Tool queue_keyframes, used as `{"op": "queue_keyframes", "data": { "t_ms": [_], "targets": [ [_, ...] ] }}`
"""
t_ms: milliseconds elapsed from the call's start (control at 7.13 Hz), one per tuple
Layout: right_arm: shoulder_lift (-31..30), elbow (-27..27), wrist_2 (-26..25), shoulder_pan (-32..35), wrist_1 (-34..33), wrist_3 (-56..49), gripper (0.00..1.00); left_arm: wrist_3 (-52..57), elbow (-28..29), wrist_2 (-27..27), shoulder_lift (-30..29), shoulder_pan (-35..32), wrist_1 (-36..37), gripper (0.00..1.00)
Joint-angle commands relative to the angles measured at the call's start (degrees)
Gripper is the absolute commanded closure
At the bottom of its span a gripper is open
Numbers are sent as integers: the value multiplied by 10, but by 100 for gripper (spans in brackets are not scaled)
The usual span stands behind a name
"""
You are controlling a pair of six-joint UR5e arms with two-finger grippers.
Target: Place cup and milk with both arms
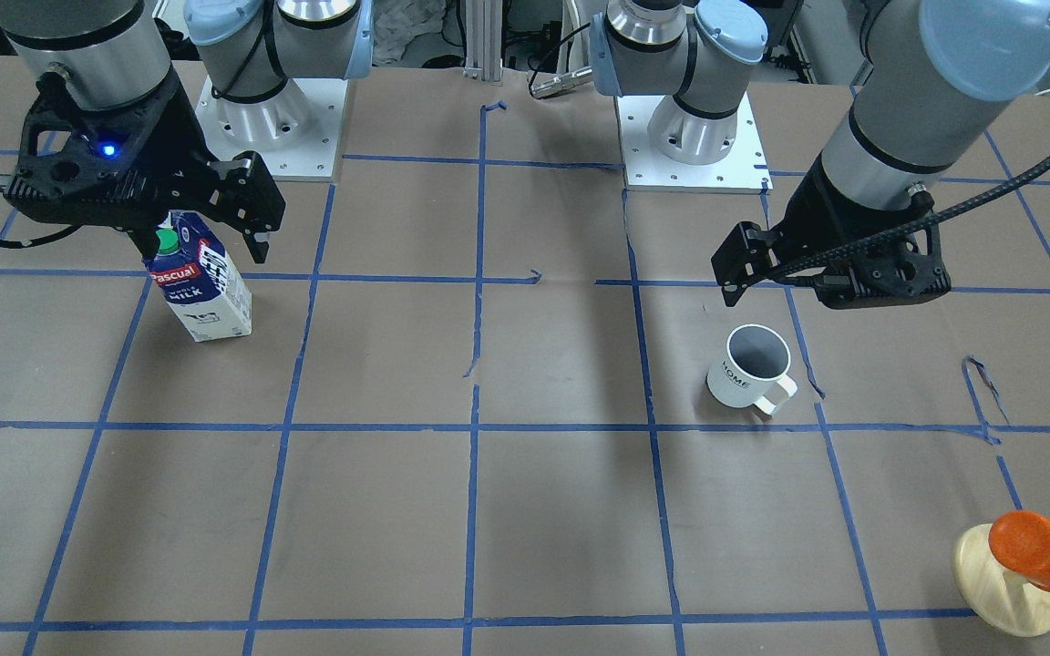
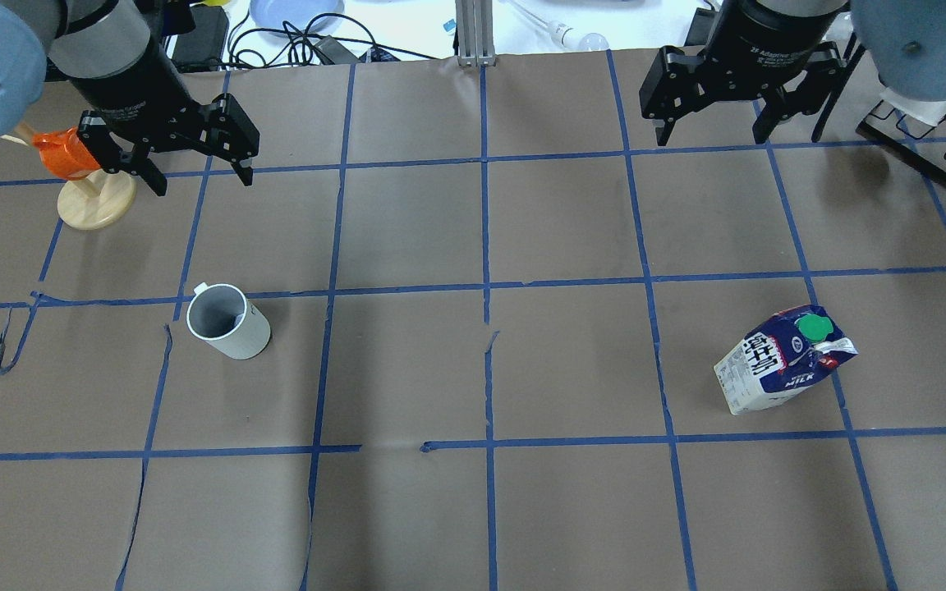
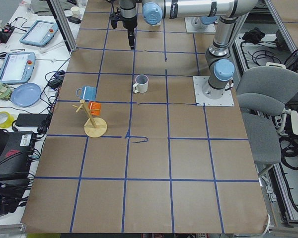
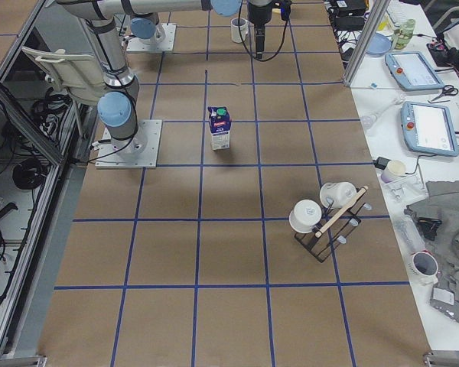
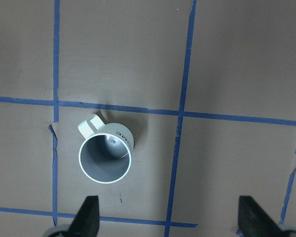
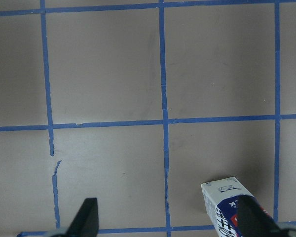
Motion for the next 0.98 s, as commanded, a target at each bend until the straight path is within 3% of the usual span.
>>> {"op": "queue_keyframes", "data": {
  "t_ms": [0,841],
  "targets": [
    [0,0,0,0,0,0,0,0,1,-1,0,0,2,0],
    [0,1,0,-1,1,0,0,0,0,-1,7,-2,0,0]
  ]
}}
